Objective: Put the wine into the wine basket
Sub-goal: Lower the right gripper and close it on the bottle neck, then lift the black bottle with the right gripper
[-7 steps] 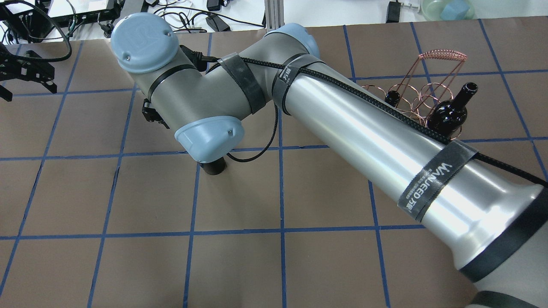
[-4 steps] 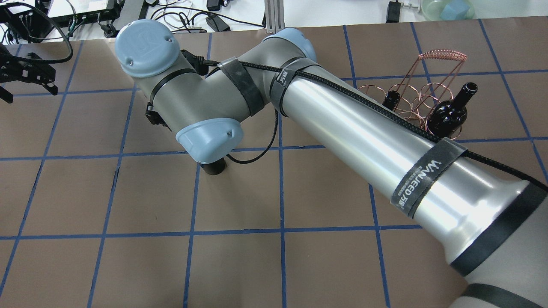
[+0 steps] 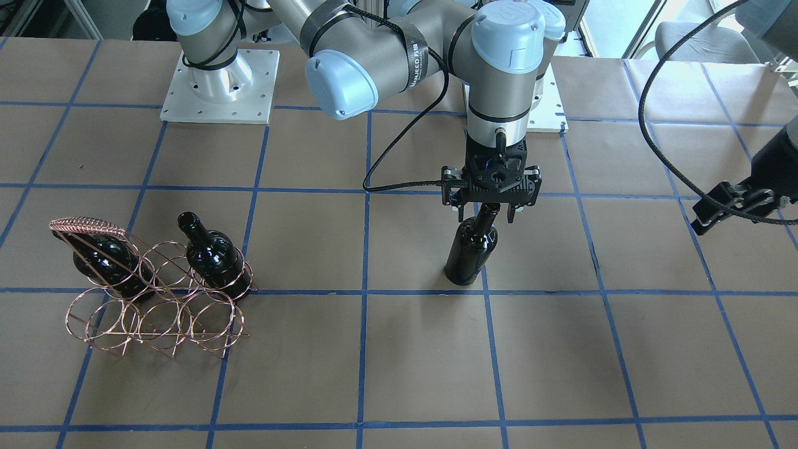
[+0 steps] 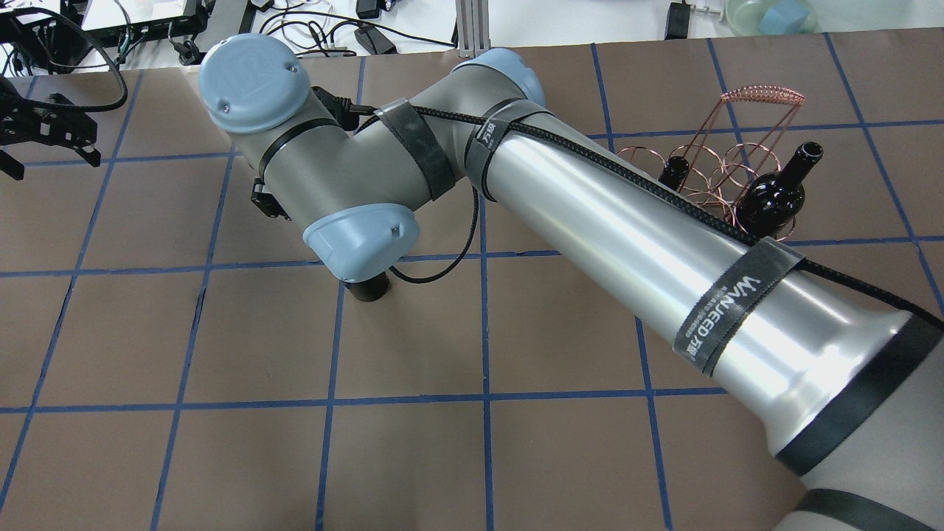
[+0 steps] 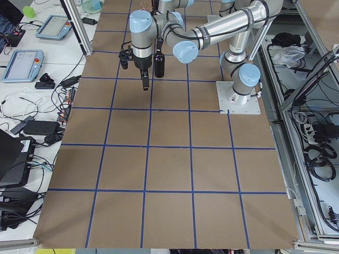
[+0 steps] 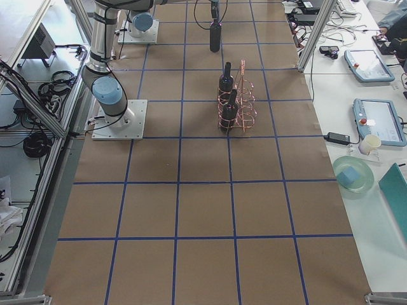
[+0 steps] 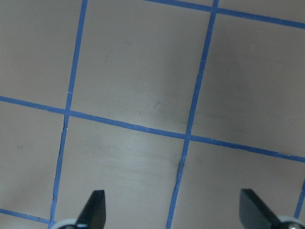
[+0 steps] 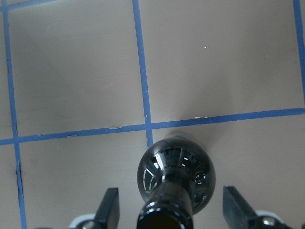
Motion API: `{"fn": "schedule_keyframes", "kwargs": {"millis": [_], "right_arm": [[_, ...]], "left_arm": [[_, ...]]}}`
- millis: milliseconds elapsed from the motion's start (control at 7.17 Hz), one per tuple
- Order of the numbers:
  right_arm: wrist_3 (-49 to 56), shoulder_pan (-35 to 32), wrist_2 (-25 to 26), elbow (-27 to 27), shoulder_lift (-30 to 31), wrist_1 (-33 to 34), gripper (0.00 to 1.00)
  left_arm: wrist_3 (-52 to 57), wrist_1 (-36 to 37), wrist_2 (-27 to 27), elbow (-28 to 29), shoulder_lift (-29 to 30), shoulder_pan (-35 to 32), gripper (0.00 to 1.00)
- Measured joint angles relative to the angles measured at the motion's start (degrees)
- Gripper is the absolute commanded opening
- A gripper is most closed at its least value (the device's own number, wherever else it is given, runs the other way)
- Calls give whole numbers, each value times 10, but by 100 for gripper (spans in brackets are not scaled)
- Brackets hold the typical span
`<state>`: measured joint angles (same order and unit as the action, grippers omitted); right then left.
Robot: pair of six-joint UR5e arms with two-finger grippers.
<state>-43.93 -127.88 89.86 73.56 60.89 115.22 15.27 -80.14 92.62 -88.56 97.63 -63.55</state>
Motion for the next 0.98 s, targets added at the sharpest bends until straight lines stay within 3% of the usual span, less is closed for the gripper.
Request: {"fn": "schedule_keyframes", "kwargs": {"millis": [697,976], "right_arm": [[2,0,-1,0,0,0,50],[2,0,-2,1,0,0,49]], "left_arm": [[12,1,1,-8,-2,0,100],[13,1,2,-8,-2,0,100]]}}
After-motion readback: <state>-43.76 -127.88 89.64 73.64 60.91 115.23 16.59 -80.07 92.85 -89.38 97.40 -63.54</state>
